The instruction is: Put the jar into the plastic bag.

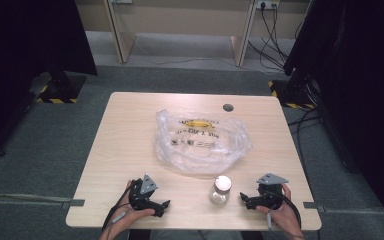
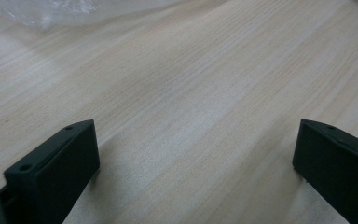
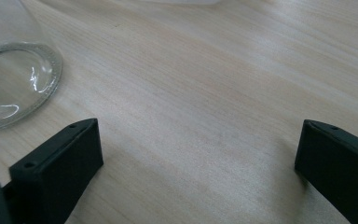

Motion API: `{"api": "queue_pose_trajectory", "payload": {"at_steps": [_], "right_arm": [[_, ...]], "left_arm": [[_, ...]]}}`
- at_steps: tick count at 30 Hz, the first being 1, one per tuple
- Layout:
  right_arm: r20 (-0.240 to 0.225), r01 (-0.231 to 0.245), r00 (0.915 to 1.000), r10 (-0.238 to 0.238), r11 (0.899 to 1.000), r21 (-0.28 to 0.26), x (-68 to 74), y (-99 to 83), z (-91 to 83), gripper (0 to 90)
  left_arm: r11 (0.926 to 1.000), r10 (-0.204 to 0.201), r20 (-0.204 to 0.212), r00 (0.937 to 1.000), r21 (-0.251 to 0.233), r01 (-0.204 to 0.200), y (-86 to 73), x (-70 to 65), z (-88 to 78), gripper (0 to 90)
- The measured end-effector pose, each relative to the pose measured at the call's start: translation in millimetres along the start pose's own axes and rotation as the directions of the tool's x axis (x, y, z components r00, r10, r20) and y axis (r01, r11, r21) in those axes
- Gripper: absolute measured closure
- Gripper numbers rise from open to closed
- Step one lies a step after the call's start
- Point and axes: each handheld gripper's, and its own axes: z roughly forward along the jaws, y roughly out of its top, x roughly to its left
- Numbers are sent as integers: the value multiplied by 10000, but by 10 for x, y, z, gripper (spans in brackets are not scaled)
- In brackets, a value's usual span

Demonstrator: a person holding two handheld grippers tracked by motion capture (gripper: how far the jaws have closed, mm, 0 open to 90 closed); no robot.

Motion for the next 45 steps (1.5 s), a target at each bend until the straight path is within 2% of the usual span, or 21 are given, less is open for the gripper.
{"api": "queue_pose_trajectory", "payload": {"at_steps": [4, 10, 15, 21, 30, 35, 41, 45], "right_arm": [[-78, 13, 10000, -12, 10000, 78, 12, 9, -22, 32], [-474, 241, 9986, -248, 9996, -157, 99, 86, -146, 33], [-485, 579, 9971, -587, 9982, -175, 170, 129, -219, 33], [-559, 716, 9958, -731, 9970, -288, 215, 168, -299, 34], [-1072, 1103, 9875, -1156, 9924, -547, 333, 241, -461, 34], [-1513, 1251, 9786, -1392, 9872, -992, 443, 303, -575, 34], [-1558, 1481, 9730, -1705, 9782, -1458, 557, 363, -660, 34], [-1697, 1520, 9691, -1791, 9751, -1612, 614, 380, -658, 34]], "left_arm": [[10000, -1, 1, 10000, -1, 1, 0, 0, 0, 0], [10000, -2, -1, 10000, -2, 2, 0, 0, 0, 0], [10000, -1, 0, 10000, -1, 1, 0, 0, 0, 0], [10000, -1, 0, 10000, -4, 1, 0, 0, 0, 0], [10000, -3, 0, 10000, -2, 3, 0, 0, 0, 0], [10000, -3, -2, 10000, -3, 3, 0, 0, 0, 0], [10000, -3, 0, 10000, -3, 3, 0, 0, 0, 0], [10000, -2, -1, 10000, -3, 2, 0, 0, 0, 0]]}}
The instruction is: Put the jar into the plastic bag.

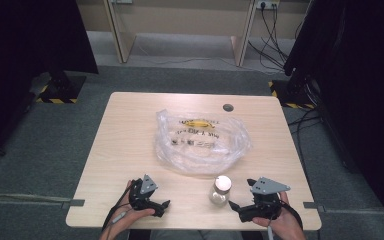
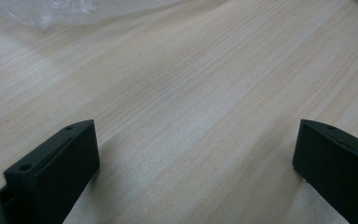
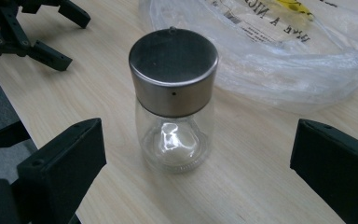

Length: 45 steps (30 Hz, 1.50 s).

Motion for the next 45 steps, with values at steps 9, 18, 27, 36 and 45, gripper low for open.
{"api": "queue_pose_trajectory", "payload": {"at_steps": [9, 18, 27, 36, 45], "right_arm": [[-150, -143, 9998, 136, 9987, -481, 35, 26, 49, 40], [-85, -269, 9996, 265, 9984, -495, 36, 27, 131, 51], [1, -300, 9995, 300, 9982, -524, 30, 53, 219, 79], [-16, -261, 9997, 261, 9990, -357, 31, 78, 324, 150], [-168, -409, 9991, 399, 9970, -655, 28, 116, 395, 225]], "left_arm": [[10000, 0, -1, 10000, 0, 0, 0, 0, 0, 0], [10000, 0, 0, 10000, 0, 0, 0, 0, 0, 0], [10000, -1, 1, 10000, 0, 1, 0, 0, 0, 0], [10000, 1, 1, 10000, 1, -1, 0, 0, 0, 0], [10000, 3, 2, 10000, 1, -3, 0, 0, 0, 0]]}}
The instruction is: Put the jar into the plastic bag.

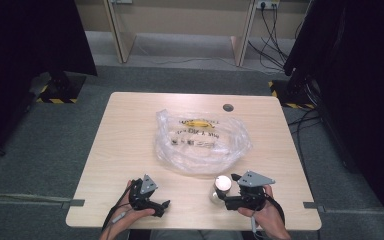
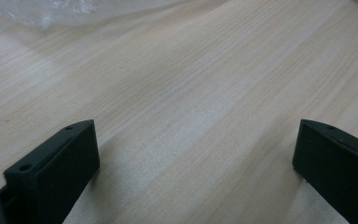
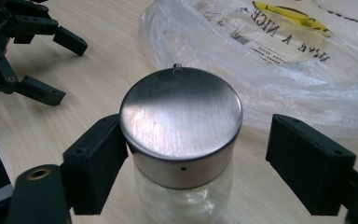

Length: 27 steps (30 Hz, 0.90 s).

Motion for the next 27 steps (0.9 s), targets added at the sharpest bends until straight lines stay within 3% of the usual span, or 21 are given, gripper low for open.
{"api": "queue_pose_trajectory", "payload": {"at_steps": [5, 12, 27], "right_arm": [[-158, 85, 9998, -87, 9999, -150, 7, 3, 37, 296], [-241, 558, 9981, -566, 9979, -323, 44, 13, 65, 397], [-114, 808, 9966, -813, 9960, -368, 62, 80, 59, 401]], "left_arm": [[10000, -2, 1, 10000, -1, 2, 0, 0, 0, 0], [10000, -3, 2, 10000, 0, 3, 0, 0, 0, 0], [10000, -1, 0, 10000, -1, 1, 0, 0, 0, 0]]}}
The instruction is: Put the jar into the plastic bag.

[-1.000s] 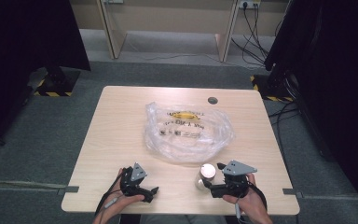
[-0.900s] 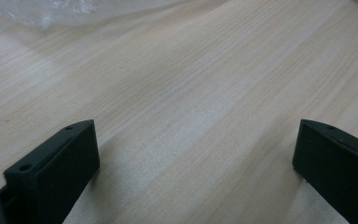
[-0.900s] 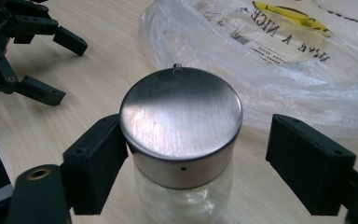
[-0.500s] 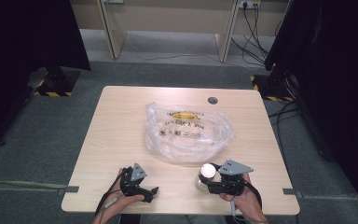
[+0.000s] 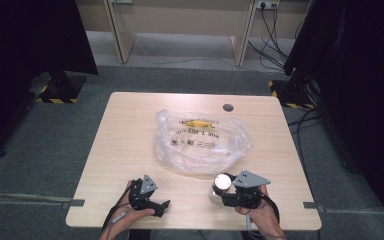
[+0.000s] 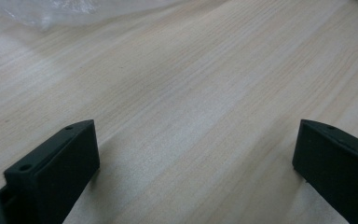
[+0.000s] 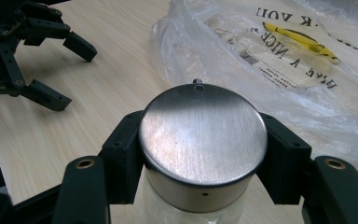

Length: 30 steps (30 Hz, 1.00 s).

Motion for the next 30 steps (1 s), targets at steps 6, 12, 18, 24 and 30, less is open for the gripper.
{"api": "queue_pose_trajectory", "payload": {"at_steps": [6, 12, 18, 24, 30], "right_arm": [[-149, -36, 9999, 34, 9999, -134, -11, 75, -29, 401], [-342, -28, 9994, 26, 10000, -84, -6, 150, 19, 400], [-734, -86, 9973, 77, 9999, -116, -3, 243, 83, 400], [-866, -8, 9962, -4, 9999, -139, -13, 351, 106, 400], [-959, 5, 9954, -21, 9999, -172, -57, 499, 119, 401]], "left_arm": [[10000, -3, 0, 10000, -2, 3, 0, 0, 0, 0], [10000, -2, -1, 10000, -2, 2, 0, 0, 0, 0], [10000, -2, 0, 10000, -1, 2, 0, 0, 0, 0], [10000, 0, -1, 10000, -1, 0, 0, 0, 0, 0], [10000, -1, -1, 10000, -1, 1, 0, 0, 0, 0]]}}
